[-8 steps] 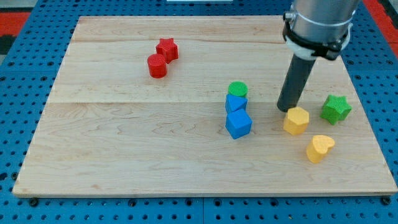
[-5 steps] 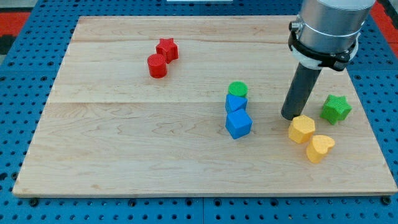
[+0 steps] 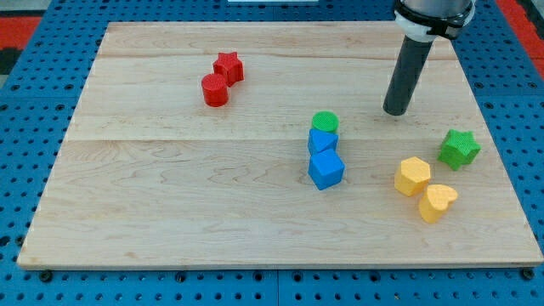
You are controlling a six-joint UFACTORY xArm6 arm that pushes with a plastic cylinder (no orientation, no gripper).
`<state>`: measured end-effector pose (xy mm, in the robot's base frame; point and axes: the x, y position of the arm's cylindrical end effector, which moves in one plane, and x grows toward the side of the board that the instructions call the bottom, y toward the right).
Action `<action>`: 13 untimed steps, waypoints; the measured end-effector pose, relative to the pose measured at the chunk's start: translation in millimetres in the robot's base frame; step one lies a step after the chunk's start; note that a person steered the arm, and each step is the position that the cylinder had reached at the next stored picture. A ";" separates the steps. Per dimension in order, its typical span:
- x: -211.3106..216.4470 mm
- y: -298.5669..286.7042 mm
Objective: Slightly move the red blocks to the center of the board
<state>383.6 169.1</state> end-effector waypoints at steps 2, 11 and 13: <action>-173.5 -145.5; -7.9 -260.3; 19.1 -319.1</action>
